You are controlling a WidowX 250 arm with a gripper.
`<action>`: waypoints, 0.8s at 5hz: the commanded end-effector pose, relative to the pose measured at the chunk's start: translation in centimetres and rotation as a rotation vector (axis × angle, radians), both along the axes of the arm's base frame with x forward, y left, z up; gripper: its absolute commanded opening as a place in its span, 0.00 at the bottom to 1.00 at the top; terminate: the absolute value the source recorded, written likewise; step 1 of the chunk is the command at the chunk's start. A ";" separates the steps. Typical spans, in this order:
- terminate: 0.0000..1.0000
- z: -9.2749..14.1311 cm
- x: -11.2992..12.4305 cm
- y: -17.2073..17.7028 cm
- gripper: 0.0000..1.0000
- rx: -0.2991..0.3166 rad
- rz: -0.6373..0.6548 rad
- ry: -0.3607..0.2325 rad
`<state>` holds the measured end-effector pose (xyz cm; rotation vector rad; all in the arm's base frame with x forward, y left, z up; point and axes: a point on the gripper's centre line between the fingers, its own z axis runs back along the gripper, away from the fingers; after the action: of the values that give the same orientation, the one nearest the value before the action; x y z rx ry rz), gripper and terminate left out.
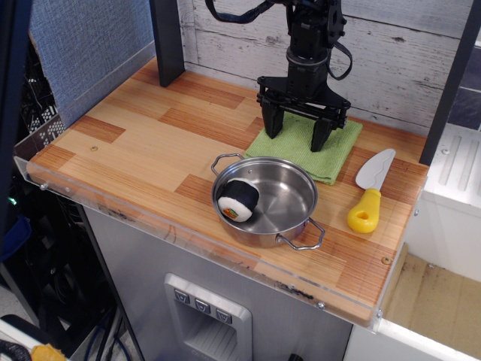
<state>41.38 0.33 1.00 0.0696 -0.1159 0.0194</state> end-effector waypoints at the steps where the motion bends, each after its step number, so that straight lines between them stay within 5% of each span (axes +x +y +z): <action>1: 0.00 -1.9 -0.9 1.6 1.00 -0.005 0.006 0.051; 4: 0.00 1.3 -0.6 9.1 1.00 0.057 0.057 0.020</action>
<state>40.76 8.35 1.36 0.1185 -0.0746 0.0610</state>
